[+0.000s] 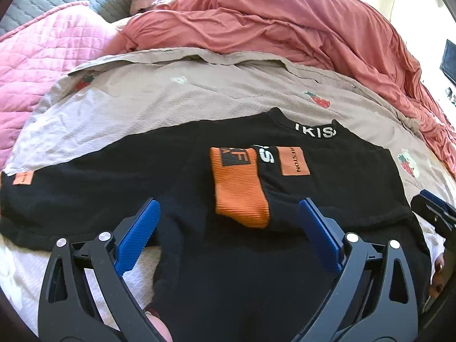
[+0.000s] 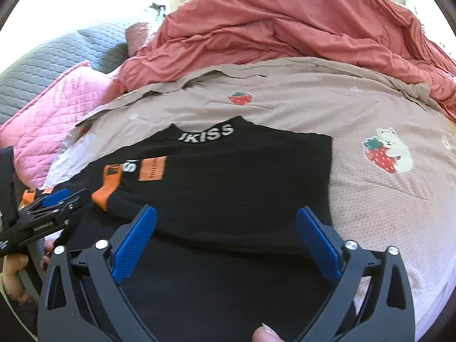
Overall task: Fold small clothes
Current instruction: 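Move the left gripper to the other sleeve's orange cuff, then grasp the cuff with the left gripper, fold the sleeve across the body, release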
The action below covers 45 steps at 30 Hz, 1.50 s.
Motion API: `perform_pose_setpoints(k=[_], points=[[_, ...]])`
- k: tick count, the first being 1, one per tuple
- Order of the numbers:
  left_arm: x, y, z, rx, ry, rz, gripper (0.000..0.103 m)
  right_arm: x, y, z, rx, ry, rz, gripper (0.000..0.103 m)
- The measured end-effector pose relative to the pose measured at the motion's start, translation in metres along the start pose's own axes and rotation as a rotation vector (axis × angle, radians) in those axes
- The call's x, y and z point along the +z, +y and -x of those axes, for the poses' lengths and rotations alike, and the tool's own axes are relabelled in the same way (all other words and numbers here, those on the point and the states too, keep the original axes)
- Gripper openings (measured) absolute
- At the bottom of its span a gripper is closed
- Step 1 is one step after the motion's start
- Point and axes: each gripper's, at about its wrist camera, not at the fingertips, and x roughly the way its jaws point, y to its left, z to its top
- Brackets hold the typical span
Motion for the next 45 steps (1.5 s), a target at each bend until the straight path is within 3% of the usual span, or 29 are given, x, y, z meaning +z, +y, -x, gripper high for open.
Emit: perform_pose_setpoints(k=[8,29,45], points=[[-0.007,0.029,0.036,0.058,-0.069,0.039,0.093,-0.001,0.034,0.01,0.065,-0.02,0.059,0.098],[-0.024,0.107,0.079,0.138,-0.108,0.198,0.093,-0.006,0.14,0.012,0.176,-0.018,0.249,0.099],[-0.038,0.195,0.093,0.354,-0.143,0.402,0.093,-0.007,0.219,-0.016,0.252,0.017,0.37,0.099]])
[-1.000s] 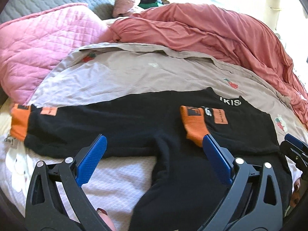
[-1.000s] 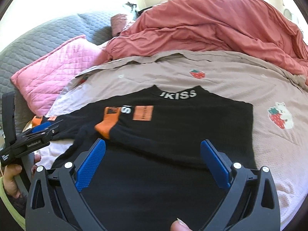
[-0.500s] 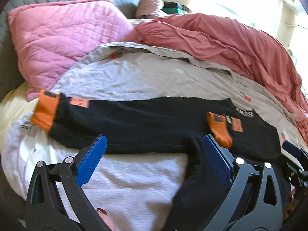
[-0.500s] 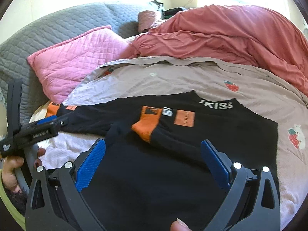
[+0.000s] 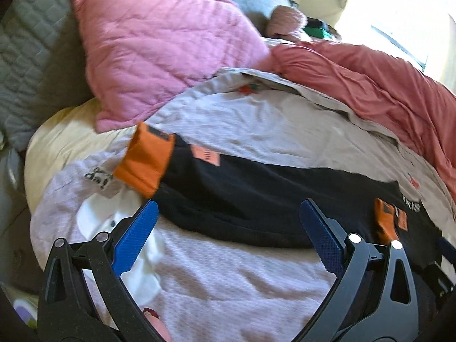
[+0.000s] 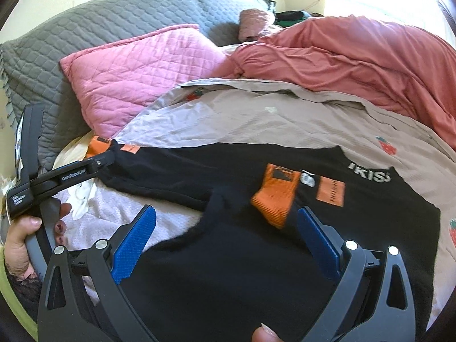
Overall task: Fold small clothes
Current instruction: 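Grasp the cuff with the left gripper, fold the sleeve across the body, release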
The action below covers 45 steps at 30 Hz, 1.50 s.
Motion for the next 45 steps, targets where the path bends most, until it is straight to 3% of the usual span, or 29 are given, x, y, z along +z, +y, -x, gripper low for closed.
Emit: perform_pose_setpoints(k=[16,23,26,28,29,30,31,34,41,45], points=[[-0.001,0.072,-0.025,0.029,0.056,0.283,0.093,0.005,0.053,-0.056,0.088,0.088,0.099,0.099],[-0.003,0.105,-0.048,-0.065,0.099,0.466,0.093,-0.006,0.058,-0.065,0.103,0.111,0.076,0.099],[0.005,0.11,-0.051,-0.05,0.053,0.472,0.075,-0.007,0.05,-0.064,0.104,0.113,0.037,0.099],[0.01,0.112,-0.056,-0.047,0.034,0.455,0.042,-0.007,0.044,-0.062,0.099,0.105,0.006,0.098],[0.01,0.114,-0.06,-0.058,0.036,0.452,0.035,-0.007,0.042,-0.062,0.099,0.104,-0.005,0.099],[0.01,0.117,-0.063,-0.066,0.039,0.453,0.017,-0.007,0.039,-0.061,0.098,0.102,-0.017,0.098],[0.01,0.119,-0.064,-0.077,0.042,0.458,0.008,-0.008,0.035,-0.06,0.095,0.102,-0.031,0.098],[0.01,0.119,-0.051,-0.124,-0.01,0.458,0.005,-0.01,0.02,-0.057,0.088,0.103,-0.093,0.098],[0.021,0.071,0.005,-0.206,-0.212,0.262,0.004,-0.022,-0.034,-0.028,0.068,0.071,-0.25,0.098],[0.024,0.025,0.025,-0.279,-0.229,0.163,0.004,-0.031,-0.069,-0.005,0.019,0.043,-0.316,0.098]])
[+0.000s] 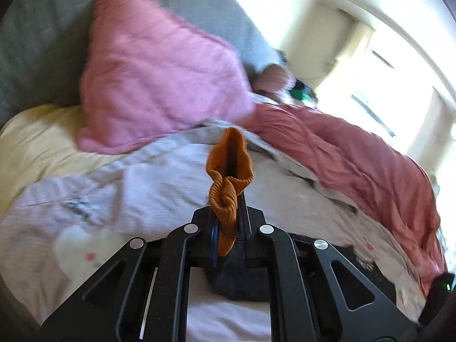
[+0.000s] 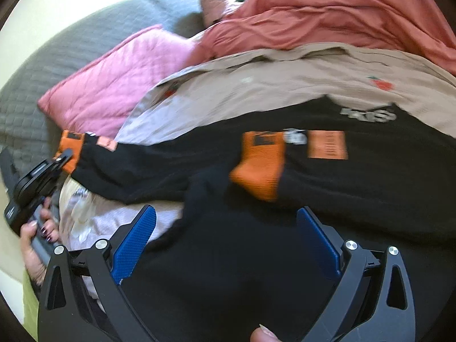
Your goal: Fold small clothes
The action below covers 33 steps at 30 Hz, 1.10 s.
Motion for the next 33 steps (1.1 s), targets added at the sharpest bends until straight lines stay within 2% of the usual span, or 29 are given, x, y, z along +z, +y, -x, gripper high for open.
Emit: perform_pose_setpoints(k=[7,11,14,18,22,24,28,31,33], points=[[-0.028,-0.094,-0.006,-0.165,0.102,-0.137,0.004,-0.007,-0.079,0.047,-0.123,-0.068,-0.12,0.098],[-0.052,-0.146,-0.016,-0.215,0.16,-0.239,0.004,-0.013,-0.111,0.068,-0.219,-0.1,-0.16,0.098],[-0.08,-0.178,-0.03,-0.266,0.252,-0.268,0.004,-0.017,-0.126,0.078,-0.243,-0.111,-0.194,0.098],[-0.129,-0.194,-0.052,-0.314,0.392,-0.365,0.005,-0.019,-0.132,0.084,-0.251,-0.121,-0.203,0.098],[-0.167,-0.192,-0.067,-0.285,0.526,-0.436,0.01,-0.018,-0.124,0.078,-0.243,-0.112,-0.194,0.098],[-0.171,-0.192,-0.064,-0.293,0.533,-0.463,0.013,-0.015,-0.12,0.073,-0.235,-0.104,-0.188,0.098],[-0.169,-0.187,-0.054,-0.372,0.562,-0.445,0.039,-0.012,-0.105,0.066,-0.214,-0.091,-0.162,0.098],[-0.164,-0.187,-0.046,-0.384,0.552,-0.449,0.039,-0.008,-0.096,0.064,-0.189,-0.089,-0.149,0.098],[-0.151,-0.183,-0.04,-0.369,0.501,-0.438,0.041,-0.005,-0.089,0.061,-0.158,-0.083,-0.15,0.098]])
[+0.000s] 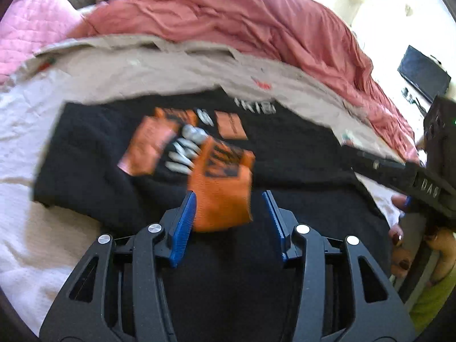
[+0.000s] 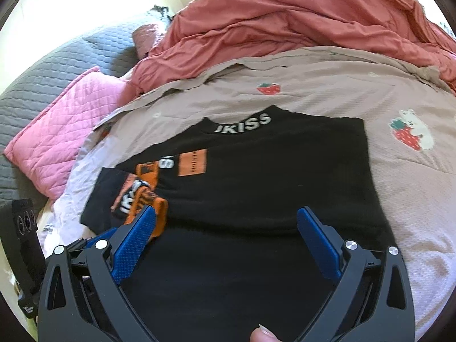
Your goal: Fold small clothes
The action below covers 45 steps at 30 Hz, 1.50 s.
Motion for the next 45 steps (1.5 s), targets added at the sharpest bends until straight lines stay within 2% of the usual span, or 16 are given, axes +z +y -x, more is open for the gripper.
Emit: perform_pose_setpoints(k=[3,6,7,8,10,15,17,18,19,20,22,25,29,34,40,45], points=[[0.011,0.019,0.015,0.086,-0.072,0.03,0.047,0.0,0.014,-0.009,0.046,0.029,0.009,0.098],[0.017,0.049,0.021,0.218,-0.098,0.09,0.048,-0.004,0.034,-0.025,0.102,0.074,0.025,0.098],[0.019,0.057,0.022,0.24,-0.1,0.116,0.048,-0.005,0.039,-0.03,0.116,0.087,0.033,0.098],[0.02,0.07,0.025,0.258,-0.108,0.165,0.05,-0.008,0.048,-0.039,0.129,0.107,0.049,0.098],[0.021,0.085,0.028,0.266,-0.115,0.226,0.063,-0.013,0.06,-0.051,0.131,0.131,0.076,0.098],[0.021,0.109,0.036,0.299,-0.131,0.312,0.069,-0.02,0.078,-0.08,0.168,0.192,0.053,0.096],[0.02,0.114,0.038,0.298,-0.139,0.332,0.069,-0.02,0.081,-0.088,0.201,0.208,0.032,0.07],[0.021,0.114,0.038,0.299,-0.141,0.335,0.07,-0.02,0.083,-0.091,0.199,0.207,0.03,0.067],[0.021,0.114,0.039,0.298,-0.146,0.336,0.07,-0.021,0.084,-0.094,0.187,0.2,0.034,0.055],[0.021,0.113,0.04,0.293,-0.152,0.333,0.07,-0.02,0.084,-0.095,0.191,0.197,0.034,0.038],[0.022,0.11,0.041,0.29,-0.163,0.32,0.07,-0.019,0.085,-0.093,0.213,0.184,0.035,0.02],[0.025,0.107,0.044,0.285,-0.189,0.305,0.07,-0.012,0.093,-0.077,0.225,0.114,0.114,0.012],[0.027,0.105,0.048,0.284,-0.221,0.292,0.07,0.004,0.104,-0.055,0.215,0.02,0.212,0.011],[0.028,0.102,0.047,0.277,-0.23,0.275,0.07,0.039,0.1,-0.028,0.198,-0.081,0.261,0.011],[0.031,0.092,0.041,0.283,-0.238,0.226,0.07,0.072,0.058,0.002,0.064,-0.168,0.308,0.01],[0.035,0.076,0.031,0.281,-0.226,0.153,0.07,0.081,0.012,0.006,-0.072,-0.155,0.304,0.01]])
